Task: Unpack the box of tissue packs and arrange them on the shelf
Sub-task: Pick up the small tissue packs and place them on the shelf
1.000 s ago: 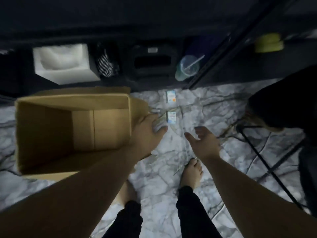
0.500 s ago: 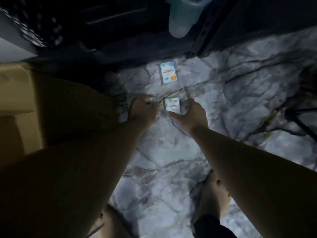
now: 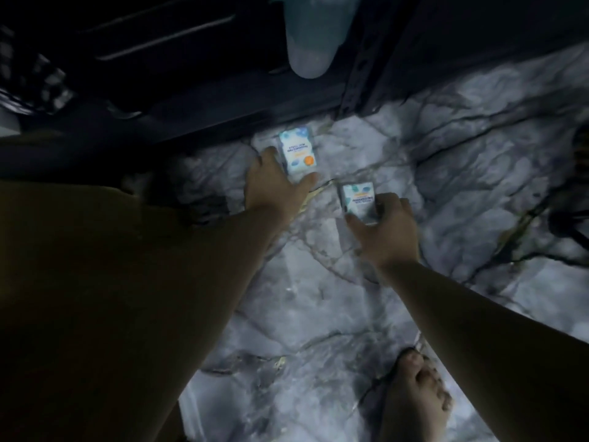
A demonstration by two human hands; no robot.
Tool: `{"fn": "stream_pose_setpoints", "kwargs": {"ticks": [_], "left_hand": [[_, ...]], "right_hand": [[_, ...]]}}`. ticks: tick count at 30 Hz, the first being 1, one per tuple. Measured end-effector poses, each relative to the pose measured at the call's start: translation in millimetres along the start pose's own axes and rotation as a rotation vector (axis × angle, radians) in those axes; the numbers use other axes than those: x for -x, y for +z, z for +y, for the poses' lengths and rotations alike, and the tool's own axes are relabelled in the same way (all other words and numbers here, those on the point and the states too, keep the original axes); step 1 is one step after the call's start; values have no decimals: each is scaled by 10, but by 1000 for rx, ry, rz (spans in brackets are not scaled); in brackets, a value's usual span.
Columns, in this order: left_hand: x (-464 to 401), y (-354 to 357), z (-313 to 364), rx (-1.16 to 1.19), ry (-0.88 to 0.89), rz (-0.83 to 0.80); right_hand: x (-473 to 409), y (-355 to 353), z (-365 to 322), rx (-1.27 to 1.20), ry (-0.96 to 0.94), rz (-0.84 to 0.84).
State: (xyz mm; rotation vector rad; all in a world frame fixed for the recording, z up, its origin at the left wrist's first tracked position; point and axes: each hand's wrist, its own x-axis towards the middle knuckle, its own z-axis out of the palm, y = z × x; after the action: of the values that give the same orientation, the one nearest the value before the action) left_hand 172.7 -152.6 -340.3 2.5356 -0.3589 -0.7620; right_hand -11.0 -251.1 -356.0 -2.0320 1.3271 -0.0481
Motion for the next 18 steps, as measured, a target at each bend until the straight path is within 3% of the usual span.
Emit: {"fn": "stream_pose_setpoints", "kwargs": {"ticks": [8, 18], "left_hand": [[-194, 94, 175, -83, 65, 9], [1233, -728, 395, 79, 36, -78]], "right_hand": [[-55, -45, 79, 34, -43, -28], [760, -916, -541, -95, -26, 29]]}}
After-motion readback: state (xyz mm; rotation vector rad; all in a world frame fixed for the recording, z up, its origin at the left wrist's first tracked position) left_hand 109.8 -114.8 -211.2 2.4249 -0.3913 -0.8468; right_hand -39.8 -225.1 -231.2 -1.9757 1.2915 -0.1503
